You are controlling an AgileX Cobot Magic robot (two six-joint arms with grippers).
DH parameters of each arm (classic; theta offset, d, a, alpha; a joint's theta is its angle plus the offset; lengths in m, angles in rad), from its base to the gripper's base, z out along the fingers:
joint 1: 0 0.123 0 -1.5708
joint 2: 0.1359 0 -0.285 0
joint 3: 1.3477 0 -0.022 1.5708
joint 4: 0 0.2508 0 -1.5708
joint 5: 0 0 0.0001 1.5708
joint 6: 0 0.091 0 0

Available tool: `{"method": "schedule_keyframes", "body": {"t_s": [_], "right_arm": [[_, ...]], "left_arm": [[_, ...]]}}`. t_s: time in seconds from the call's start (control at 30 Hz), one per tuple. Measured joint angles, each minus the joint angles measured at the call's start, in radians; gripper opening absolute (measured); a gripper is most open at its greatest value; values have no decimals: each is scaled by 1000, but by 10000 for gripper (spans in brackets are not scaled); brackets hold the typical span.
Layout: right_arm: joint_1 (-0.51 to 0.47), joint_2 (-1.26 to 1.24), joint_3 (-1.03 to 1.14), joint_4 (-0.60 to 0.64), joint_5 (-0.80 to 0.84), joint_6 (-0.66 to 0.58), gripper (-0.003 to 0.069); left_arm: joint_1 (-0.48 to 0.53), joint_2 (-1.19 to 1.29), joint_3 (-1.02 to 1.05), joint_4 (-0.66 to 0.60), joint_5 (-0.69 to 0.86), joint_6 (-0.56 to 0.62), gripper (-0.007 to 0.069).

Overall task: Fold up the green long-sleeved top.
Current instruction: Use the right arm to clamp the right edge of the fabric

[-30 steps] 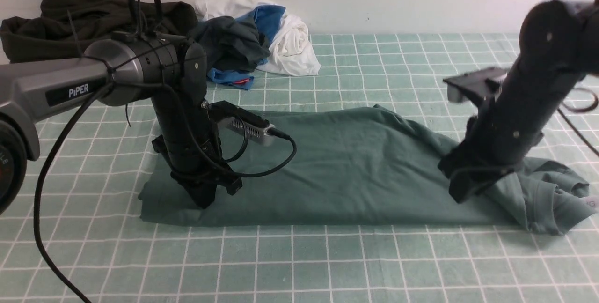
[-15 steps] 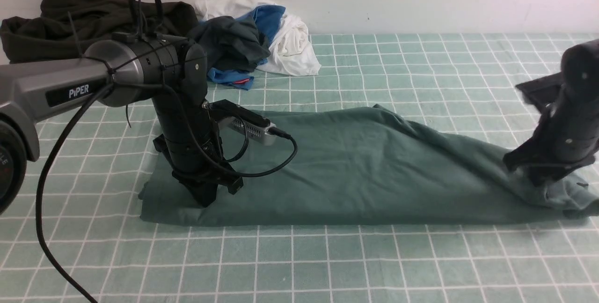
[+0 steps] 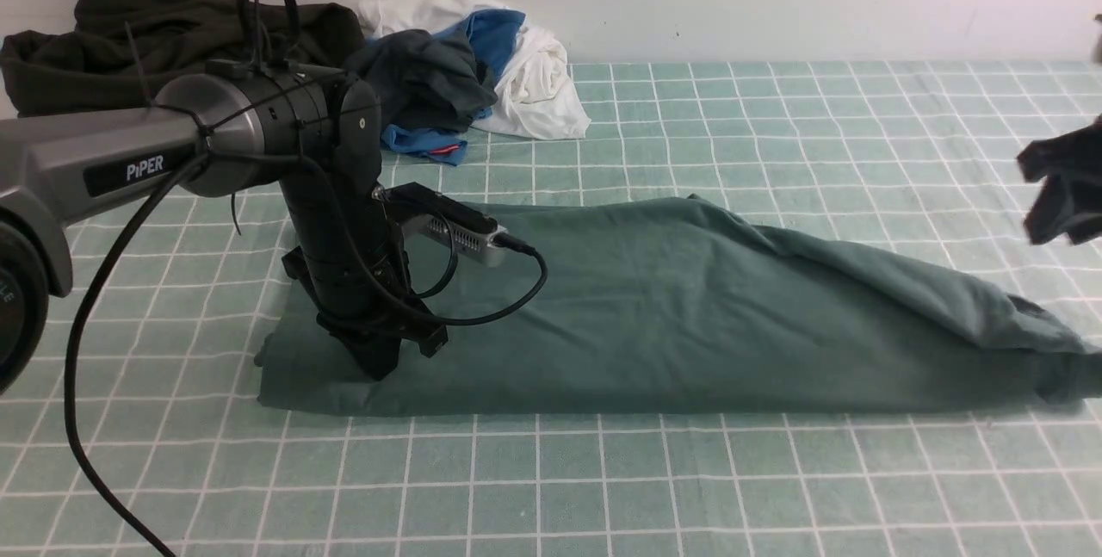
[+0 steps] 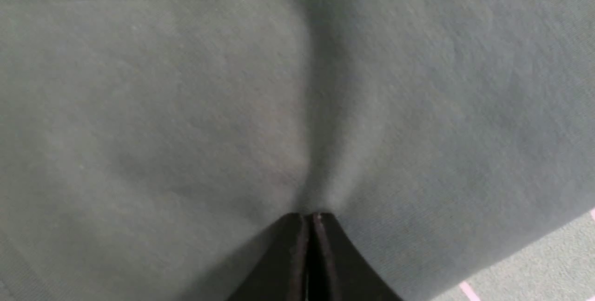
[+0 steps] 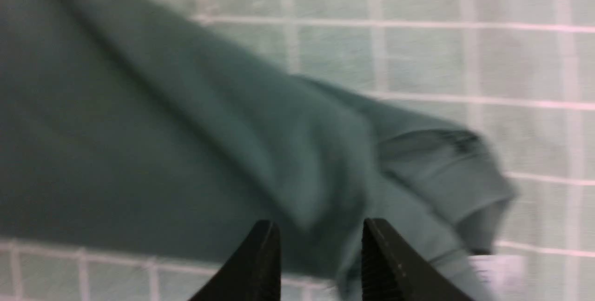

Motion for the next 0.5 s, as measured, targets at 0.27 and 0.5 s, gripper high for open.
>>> {"method": "schedule_keyframes", "body": {"t_s": [0.27,0.5], "right_arm": [[189,6,286,-91,-182,-14,237],[128,109,234,-449,-349,294,240]], "left_arm": [[0,0,0,0,-4,0,-3],[0,0,0,0,-6,0,-3]]}}
